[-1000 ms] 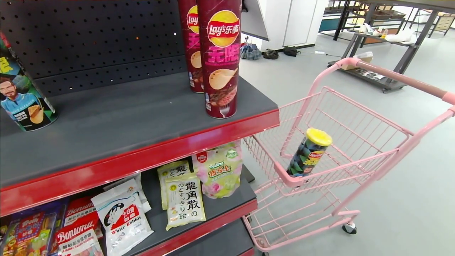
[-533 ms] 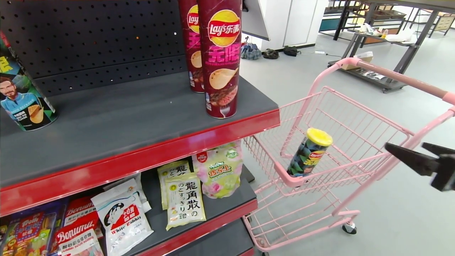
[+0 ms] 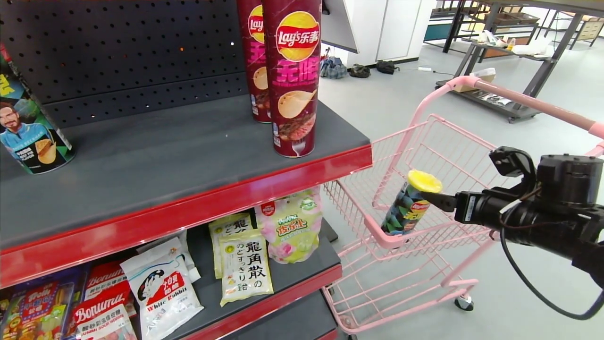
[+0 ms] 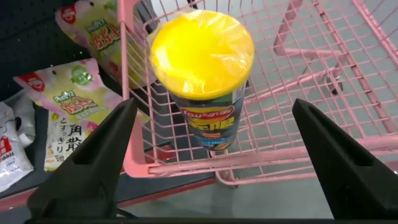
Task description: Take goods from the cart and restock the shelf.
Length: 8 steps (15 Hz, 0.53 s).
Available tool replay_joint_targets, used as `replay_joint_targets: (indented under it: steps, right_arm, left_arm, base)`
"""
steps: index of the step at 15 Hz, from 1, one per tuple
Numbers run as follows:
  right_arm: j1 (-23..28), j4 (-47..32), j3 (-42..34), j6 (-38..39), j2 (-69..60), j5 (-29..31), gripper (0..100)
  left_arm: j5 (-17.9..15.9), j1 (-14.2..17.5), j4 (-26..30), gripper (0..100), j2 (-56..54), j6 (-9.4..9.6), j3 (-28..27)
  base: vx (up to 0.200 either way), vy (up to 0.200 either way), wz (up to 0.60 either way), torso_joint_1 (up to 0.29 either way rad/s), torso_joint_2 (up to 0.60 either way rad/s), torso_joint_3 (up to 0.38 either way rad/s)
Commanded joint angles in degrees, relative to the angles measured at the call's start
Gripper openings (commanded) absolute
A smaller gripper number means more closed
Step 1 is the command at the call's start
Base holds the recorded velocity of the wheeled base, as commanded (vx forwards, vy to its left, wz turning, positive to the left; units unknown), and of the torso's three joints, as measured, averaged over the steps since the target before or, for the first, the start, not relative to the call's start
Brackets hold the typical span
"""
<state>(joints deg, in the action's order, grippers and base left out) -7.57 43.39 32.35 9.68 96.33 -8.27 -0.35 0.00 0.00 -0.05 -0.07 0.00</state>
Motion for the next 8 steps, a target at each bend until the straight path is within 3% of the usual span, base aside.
replay_joint_targets:
  steps: [1,8]
  right_arm:
    - [0.0,0.0,2.2,0.3,5.0,0.0,100]
    - [-0.6,0.1,7.4,0.4,12.2,0.0,100]
  left_arm:
    - [0.0,0.0,0.0,100,0.0,-0.01,0.0]
    - [0.1,0.0,0.0,100,0.0,0.07,0.0]
  base:
    - [0.0,0.0,0.0,0.0,0.0,0.0]
    - [0.0,0.0,0.0,0.0,0.0,0.0]
